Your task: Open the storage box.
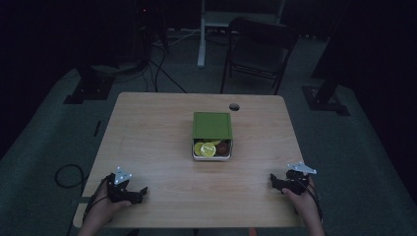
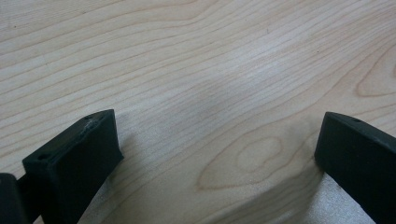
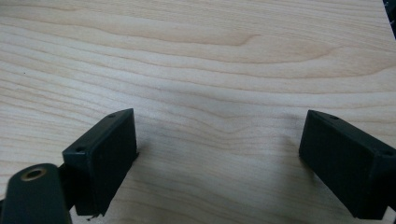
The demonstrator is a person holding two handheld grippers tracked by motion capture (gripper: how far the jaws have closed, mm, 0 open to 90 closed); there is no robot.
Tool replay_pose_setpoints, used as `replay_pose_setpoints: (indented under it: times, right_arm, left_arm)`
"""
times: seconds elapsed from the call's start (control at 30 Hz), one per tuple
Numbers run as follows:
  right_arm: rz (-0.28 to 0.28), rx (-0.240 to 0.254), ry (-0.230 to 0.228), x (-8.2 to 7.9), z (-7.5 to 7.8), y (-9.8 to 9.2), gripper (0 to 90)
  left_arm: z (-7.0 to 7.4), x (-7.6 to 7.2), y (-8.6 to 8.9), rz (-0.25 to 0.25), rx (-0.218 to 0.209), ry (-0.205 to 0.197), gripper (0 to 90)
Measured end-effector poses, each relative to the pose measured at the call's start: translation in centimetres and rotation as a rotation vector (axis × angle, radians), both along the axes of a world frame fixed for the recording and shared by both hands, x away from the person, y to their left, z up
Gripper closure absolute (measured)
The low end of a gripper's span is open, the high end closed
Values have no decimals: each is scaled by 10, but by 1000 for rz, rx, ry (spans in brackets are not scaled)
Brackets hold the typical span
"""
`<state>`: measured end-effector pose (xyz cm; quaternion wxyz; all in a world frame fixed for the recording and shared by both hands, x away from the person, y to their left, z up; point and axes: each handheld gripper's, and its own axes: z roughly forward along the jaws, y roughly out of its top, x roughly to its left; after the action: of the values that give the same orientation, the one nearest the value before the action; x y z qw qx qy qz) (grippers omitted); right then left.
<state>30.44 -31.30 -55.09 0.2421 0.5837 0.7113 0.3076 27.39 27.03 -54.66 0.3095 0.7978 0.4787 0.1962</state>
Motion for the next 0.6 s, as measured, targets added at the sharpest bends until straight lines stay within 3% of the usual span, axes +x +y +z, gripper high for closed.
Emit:
replay_pose_setpoints:
  times: [0.33, 0.43, 0.47, 0.6]
  right_arm:
    - [0, 0, 0, 0, 0, 0, 109]
    - [0, 0, 0, 0, 0, 0, 110]
    - [0, 0, 0, 0, 0, 0, 110]
    - [0, 1, 0, 0, 0, 0, 109]
  left_arm:
    - [1, 1, -9, -55, 35, -33, 11]
    - [2, 2, -17, -89, 38, -31, 14]
    - [3, 3, -19, -94, 39, -34, 67]
    - [7, 6, -30, -118, 59, -48, 67]
